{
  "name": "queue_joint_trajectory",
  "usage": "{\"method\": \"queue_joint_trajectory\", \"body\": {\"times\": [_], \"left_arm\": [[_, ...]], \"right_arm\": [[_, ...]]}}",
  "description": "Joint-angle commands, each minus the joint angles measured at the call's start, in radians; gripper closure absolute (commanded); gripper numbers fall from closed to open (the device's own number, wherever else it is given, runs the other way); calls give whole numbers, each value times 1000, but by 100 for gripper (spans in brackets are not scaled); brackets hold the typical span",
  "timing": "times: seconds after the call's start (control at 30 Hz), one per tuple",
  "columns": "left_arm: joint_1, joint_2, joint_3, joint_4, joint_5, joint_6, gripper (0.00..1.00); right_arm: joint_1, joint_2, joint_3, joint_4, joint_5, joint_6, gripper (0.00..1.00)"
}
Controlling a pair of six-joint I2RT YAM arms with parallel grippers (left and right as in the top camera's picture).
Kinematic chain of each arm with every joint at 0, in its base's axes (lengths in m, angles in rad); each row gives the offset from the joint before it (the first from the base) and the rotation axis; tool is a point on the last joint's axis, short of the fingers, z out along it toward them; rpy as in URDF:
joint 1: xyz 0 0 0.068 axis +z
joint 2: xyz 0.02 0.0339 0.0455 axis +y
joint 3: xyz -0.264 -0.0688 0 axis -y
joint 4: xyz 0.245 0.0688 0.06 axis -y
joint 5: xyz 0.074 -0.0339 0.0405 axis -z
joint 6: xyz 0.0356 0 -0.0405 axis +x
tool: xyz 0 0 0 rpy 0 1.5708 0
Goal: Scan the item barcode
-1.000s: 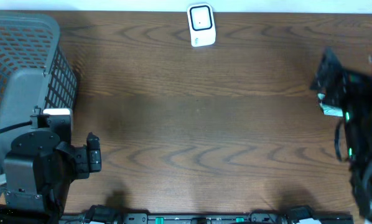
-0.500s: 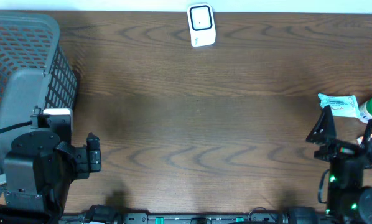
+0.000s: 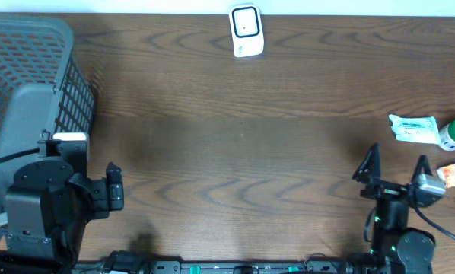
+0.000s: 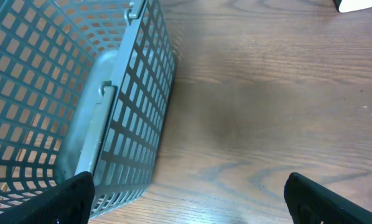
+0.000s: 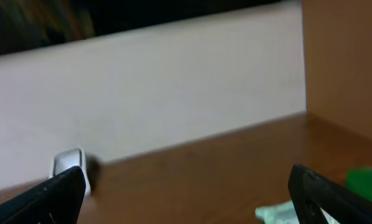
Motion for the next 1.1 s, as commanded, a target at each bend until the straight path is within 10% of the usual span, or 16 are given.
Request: {"method": "queue_joint_trajectory", "body": {"times": [0.0,1.07], "left_arm": [[4,0,1,-1,-5,-5,2],[4,0,1,-1,-5,-5,2]], "right_arm": [[-16,-8,-58,7,5,-15,1],[-9,-8,-178,-24,-35,-194,1]]}}
